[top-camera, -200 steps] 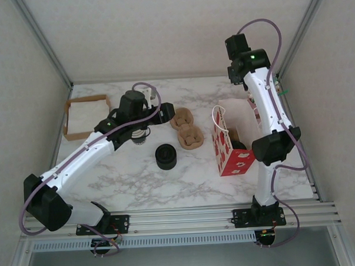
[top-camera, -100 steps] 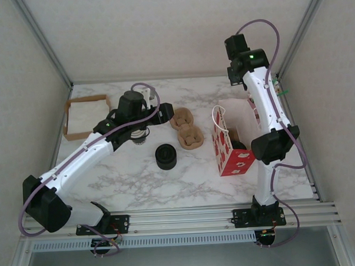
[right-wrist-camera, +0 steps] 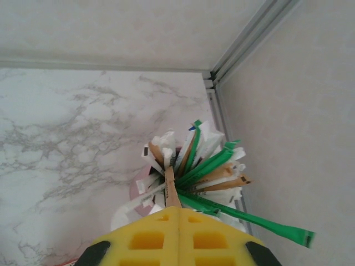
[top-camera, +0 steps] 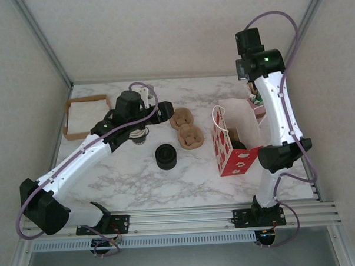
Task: Pack the takeout coffee
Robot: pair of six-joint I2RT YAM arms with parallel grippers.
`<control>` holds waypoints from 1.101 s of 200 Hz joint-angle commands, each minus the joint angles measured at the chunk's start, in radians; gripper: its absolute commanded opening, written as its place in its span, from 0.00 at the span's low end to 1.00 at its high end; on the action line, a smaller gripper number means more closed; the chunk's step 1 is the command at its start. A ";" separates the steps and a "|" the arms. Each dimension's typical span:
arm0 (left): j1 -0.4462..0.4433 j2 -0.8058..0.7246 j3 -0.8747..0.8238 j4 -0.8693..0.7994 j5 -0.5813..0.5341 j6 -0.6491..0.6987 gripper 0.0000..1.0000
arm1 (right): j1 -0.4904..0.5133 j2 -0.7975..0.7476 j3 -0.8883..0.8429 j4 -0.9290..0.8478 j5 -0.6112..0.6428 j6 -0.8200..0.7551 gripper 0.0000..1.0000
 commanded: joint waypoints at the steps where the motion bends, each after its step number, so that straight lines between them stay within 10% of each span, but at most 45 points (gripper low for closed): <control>1: 0.007 -0.046 -0.010 0.077 0.046 -0.013 0.82 | 0.008 -0.067 -0.009 0.024 0.046 -0.013 0.00; 37: -0.016 -0.049 -0.003 0.144 0.083 -0.033 0.99 | 0.026 -0.156 -0.024 0.041 0.057 -0.013 0.00; 220: -0.194 0.161 0.257 0.169 0.093 0.018 1.00 | 0.047 -0.605 -0.133 -0.079 -0.485 0.159 0.01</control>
